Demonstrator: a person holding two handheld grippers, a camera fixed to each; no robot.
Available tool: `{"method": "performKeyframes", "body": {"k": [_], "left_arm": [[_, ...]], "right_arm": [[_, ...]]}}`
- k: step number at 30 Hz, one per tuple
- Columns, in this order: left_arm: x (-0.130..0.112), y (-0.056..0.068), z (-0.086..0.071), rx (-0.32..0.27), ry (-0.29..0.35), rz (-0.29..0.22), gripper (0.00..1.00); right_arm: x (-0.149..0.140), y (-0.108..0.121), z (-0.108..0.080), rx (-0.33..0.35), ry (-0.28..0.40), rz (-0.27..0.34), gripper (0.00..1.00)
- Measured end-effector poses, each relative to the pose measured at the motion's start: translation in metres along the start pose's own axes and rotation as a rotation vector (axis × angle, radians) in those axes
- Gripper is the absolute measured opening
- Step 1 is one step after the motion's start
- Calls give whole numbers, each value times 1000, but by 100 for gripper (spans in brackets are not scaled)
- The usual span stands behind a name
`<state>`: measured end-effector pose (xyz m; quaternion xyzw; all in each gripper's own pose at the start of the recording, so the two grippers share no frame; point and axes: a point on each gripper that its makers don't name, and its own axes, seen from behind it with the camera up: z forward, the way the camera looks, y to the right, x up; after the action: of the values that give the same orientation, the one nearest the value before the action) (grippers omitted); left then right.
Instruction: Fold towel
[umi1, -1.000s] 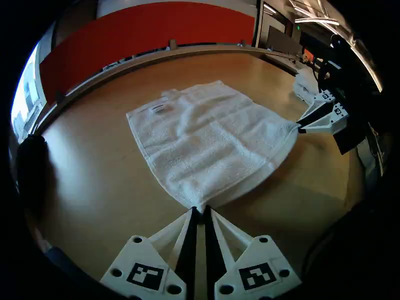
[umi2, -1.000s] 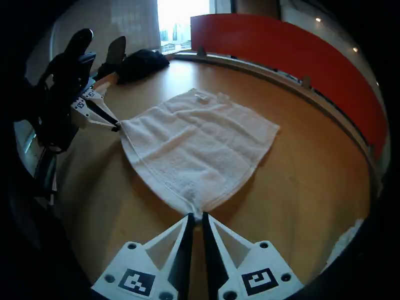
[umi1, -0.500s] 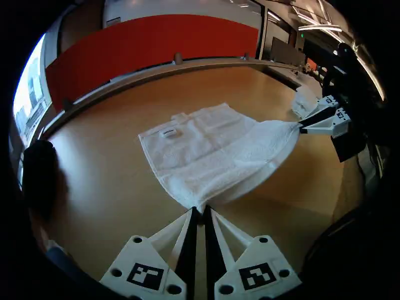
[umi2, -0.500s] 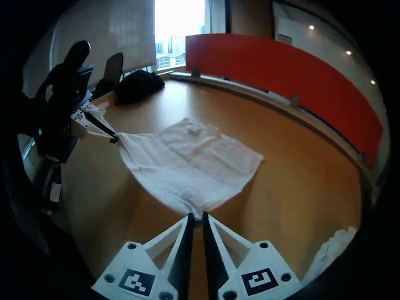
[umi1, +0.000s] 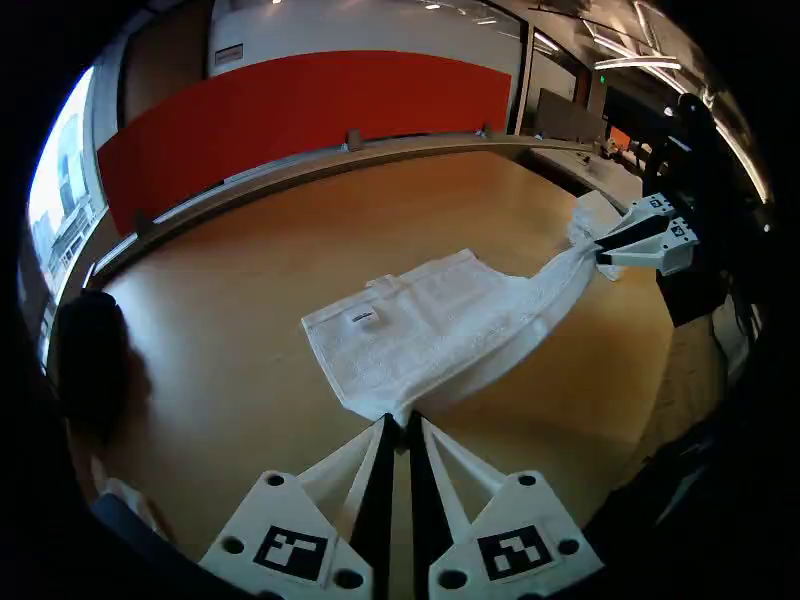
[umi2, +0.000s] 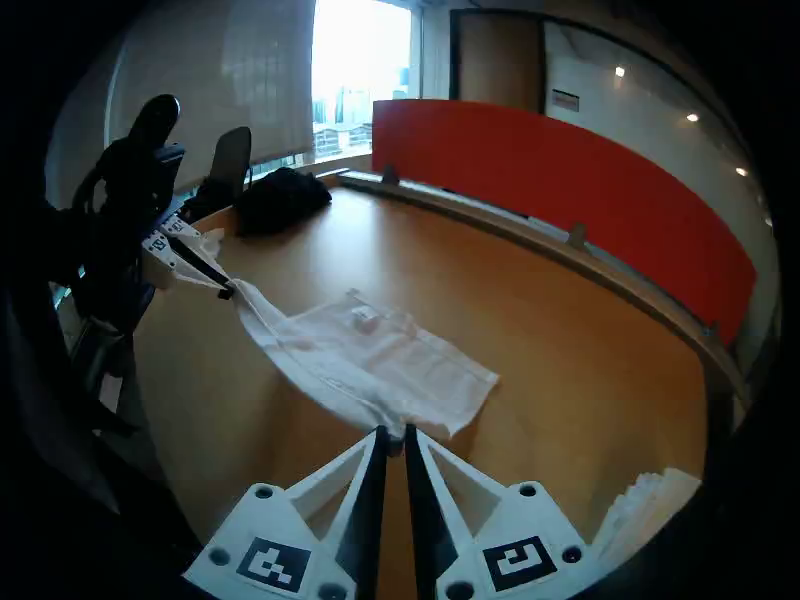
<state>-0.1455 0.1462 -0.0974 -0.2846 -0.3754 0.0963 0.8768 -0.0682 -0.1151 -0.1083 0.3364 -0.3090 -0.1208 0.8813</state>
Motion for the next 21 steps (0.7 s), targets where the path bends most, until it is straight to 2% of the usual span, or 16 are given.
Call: {"method": "performKeyframes", "body": {"k": [11, 21], "left_arm": [[1, 11, -17, -14, -9, 4, 10], [5, 19, -31, -23, -3, -21, 10]], "right_arm": [[9, -4, -18, -5, 16, -5, 13], [17, -7, -32, -5, 28, 5, 13]]}}
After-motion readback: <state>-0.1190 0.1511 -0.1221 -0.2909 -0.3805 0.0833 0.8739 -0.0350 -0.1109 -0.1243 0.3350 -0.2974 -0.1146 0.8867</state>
